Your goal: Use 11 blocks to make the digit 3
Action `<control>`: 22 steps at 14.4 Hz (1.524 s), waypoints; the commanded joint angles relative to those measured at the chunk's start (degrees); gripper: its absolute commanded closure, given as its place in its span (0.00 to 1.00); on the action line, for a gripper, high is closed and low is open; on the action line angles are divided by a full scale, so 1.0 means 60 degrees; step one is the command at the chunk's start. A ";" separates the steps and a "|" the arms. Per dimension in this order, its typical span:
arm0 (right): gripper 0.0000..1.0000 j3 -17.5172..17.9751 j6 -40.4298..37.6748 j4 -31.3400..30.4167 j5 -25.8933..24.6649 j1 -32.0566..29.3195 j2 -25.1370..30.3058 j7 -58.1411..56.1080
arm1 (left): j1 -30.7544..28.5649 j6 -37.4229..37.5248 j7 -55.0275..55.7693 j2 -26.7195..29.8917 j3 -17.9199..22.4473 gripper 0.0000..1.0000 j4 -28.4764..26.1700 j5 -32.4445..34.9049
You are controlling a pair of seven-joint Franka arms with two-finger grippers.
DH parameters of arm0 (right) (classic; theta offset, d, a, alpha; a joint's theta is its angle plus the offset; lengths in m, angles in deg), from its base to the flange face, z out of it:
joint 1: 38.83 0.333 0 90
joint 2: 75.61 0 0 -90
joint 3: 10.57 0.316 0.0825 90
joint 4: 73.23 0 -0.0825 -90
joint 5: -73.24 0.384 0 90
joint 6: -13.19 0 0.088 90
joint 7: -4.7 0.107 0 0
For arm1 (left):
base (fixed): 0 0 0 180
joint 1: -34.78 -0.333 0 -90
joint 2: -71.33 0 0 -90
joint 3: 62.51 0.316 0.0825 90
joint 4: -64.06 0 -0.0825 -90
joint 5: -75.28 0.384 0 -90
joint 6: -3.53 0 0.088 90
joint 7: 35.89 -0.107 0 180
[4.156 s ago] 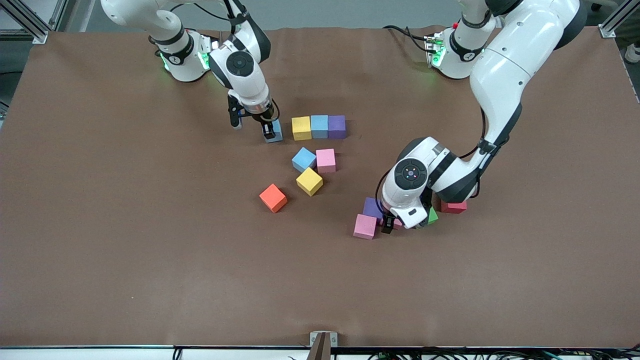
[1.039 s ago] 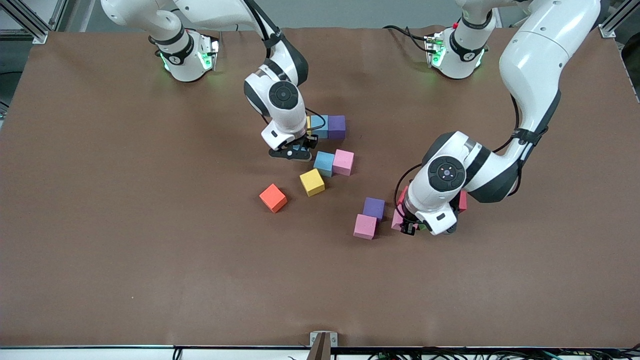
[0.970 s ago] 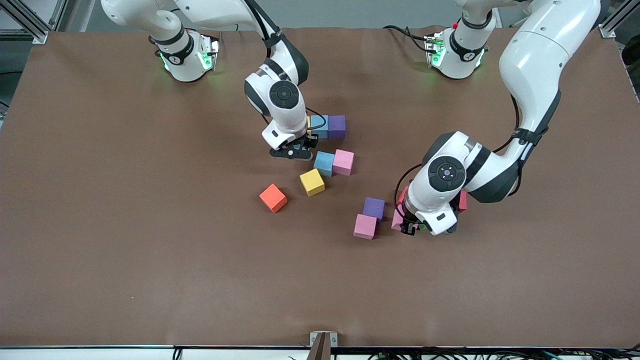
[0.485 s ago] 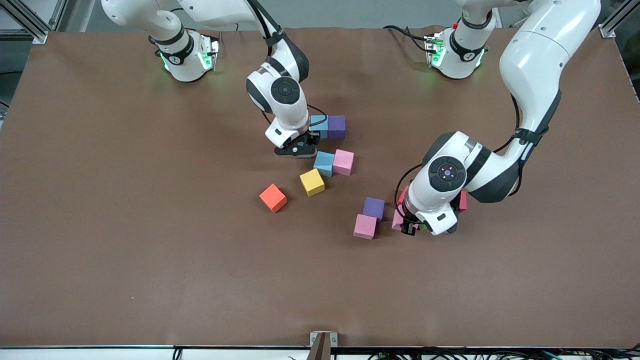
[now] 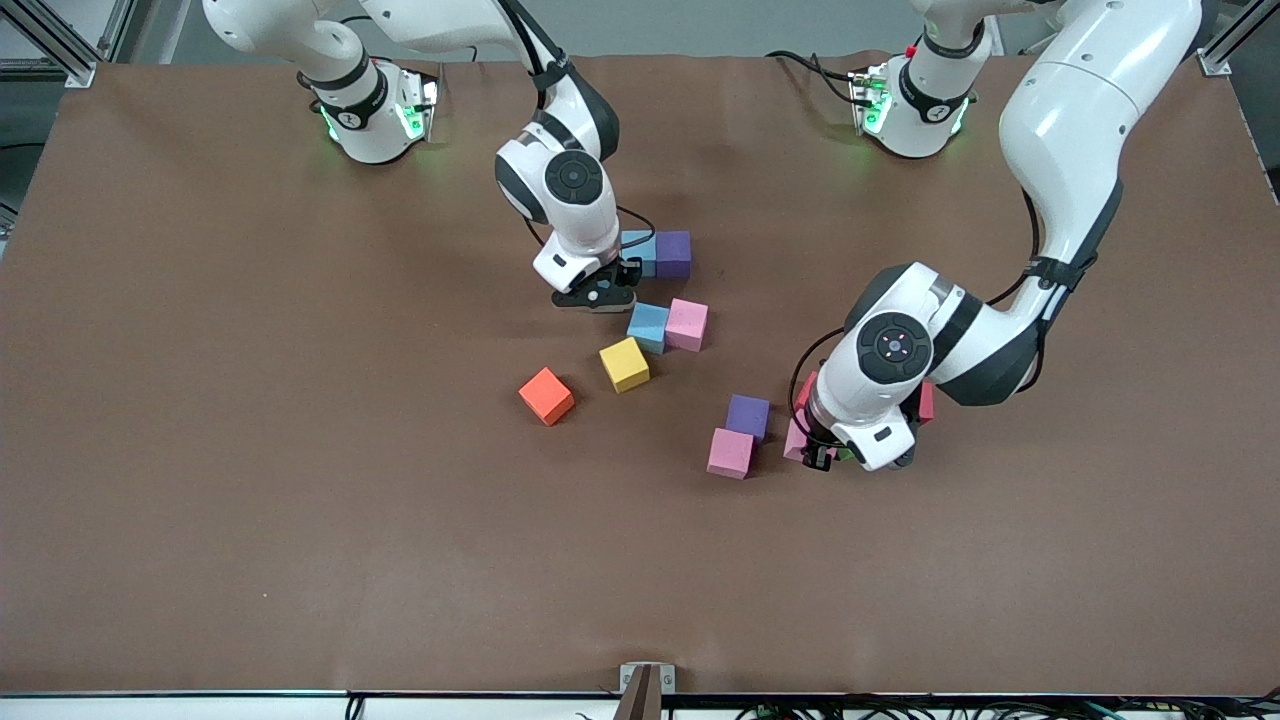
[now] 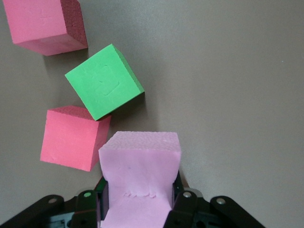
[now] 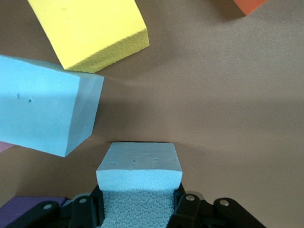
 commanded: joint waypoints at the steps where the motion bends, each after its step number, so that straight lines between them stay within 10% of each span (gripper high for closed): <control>1: 1.00 -0.0016 0.0149 -0.0317 -0.0215 0.0037 0.0218 -0.0099 | -0.0069 0.0209 -0.0055 0.0144 -0.0071 0.70 0.0001 0.0052; 22: 1.00 -0.0016 0.0413 -0.0303 -0.0304 0.0036 0.0027 -0.0085 | -0.0201 0.0253 -0.0114 0.0144 -0.0086 0.70 -0.0014 0.0037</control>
